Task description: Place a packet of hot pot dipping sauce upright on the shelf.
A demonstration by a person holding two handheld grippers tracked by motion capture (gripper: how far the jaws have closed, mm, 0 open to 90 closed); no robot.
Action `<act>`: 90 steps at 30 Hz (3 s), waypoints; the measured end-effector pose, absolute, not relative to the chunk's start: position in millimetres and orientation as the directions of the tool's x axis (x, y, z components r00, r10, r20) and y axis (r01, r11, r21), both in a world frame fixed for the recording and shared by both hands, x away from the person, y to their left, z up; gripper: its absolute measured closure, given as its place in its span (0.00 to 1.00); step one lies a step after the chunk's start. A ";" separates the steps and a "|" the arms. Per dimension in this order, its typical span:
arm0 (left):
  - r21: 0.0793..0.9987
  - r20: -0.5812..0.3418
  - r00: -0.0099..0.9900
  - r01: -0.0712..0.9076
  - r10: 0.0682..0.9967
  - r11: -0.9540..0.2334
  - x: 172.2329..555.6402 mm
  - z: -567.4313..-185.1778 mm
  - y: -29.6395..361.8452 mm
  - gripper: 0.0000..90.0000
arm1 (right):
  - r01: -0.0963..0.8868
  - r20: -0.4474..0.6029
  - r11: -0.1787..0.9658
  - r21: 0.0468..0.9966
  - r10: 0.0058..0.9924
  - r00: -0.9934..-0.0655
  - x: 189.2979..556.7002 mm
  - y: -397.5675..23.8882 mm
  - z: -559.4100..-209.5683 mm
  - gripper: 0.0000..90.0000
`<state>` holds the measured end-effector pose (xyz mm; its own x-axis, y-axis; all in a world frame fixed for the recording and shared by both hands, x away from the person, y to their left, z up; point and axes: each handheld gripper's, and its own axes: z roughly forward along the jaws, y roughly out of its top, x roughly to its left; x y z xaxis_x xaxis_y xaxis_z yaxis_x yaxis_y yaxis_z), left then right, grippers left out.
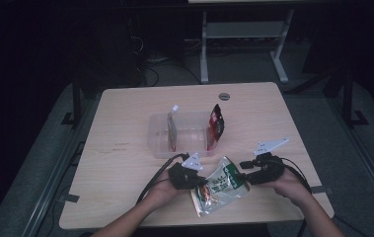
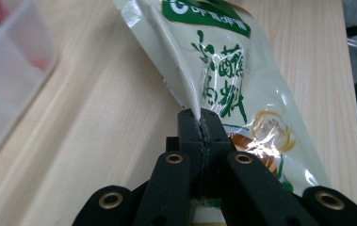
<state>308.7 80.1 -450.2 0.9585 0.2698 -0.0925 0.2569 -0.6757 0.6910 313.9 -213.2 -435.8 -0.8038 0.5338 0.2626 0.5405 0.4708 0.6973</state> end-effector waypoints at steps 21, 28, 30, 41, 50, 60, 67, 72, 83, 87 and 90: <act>0.756 -0.054 0.960 0.219 0.274 -0.617 304.3 -413.0 133.0 1.00 | 0.557 0.475 0.410 0.723 0.291 -0.831 337.5 -166.5 -443.8 0.40; 0.765 -0.045 0.951 0.229 0.306 -0.602 305.4 -409.0 159.0 1.00 | 0.551 0.496 0.419 0.722 0.243 -0.834 353.0 -142.5 -440.6 0.58; 0.766 -0.050 0.949 0.237 0.311 -0.598 306.2 -409.2 164.1 1.00 | 0.543 0.498 0.430 0.721 0.223 -0.838 355.6 -135.7 -440.8 0.63; 0.773 -0.060 0.950 0.238 0.307 -0.587 311.2 -409.2 164.9 1.00 | 0.521 0.494 0.447 0.728 0.186 -0.849 353.4 -131.3 -441.9 0.89; 0.775 -0.072 0.950 0.246 0.305 -0.582 315.5 -411.9 165.4 0.99 | 0.492 0.463 0.443 0.749 0.180 -0.868 348.1 -131.5 -440.5 1.00; 0.784 -0.073 0.941 0.259 0.330 -0.565 316.9 -411.4 171.5 0.86 | 0.469 0.435 0.447 0.762 0.182 -0.882 343.9 -133.9 -436.0 1.00; 0.800 -0.089 0.932 0.277 0.351 -0.533 313.7 -404.1 186.0 1.00 | 0.460 0.420 0.441 0.771 0.191 -0.887 342.8 -141.2 -431.8 1.00; 0.762 -0.060 0.932 0.273 0.356 -0.587 314.2 -410.9 171.8 1.00 | 0.466 0.434 0.426 0.775 0.177 -0.883 339.5 -142.6 -425.7 1.00; 0.738 -0.047 0.941 0.260 0.336 -0.623 313.8 -418.5 149.2 1.00 | 0.448 0.440 0.392 0.803 0.116 -0.890 335.1 -133.1 -416.4 1.00; 0.755 -0.040 0.937 0.255 0.346 -0.604 312.4 -413.6 154.0 1.00 | 0.449 0.434 0.371 0.813 0.128 -0.892 336.7 -139.9 -410.2 1.00; 0.785 -0.033 0.924 0.261 0.381 -0.563 315.3 -406.6 164.3 1.00 | 0.452 0.435 0.336 0.826 0.128 -0.891 336.9 -146.3 -405.0 1.00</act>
<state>315.3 164.3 -406.6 0.9239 0.3813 -0.0333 0.2605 -0.5626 0.7846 336.9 -146.3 -405.0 -0.8911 0.1278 0.4354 0.4519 0.3363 0.8262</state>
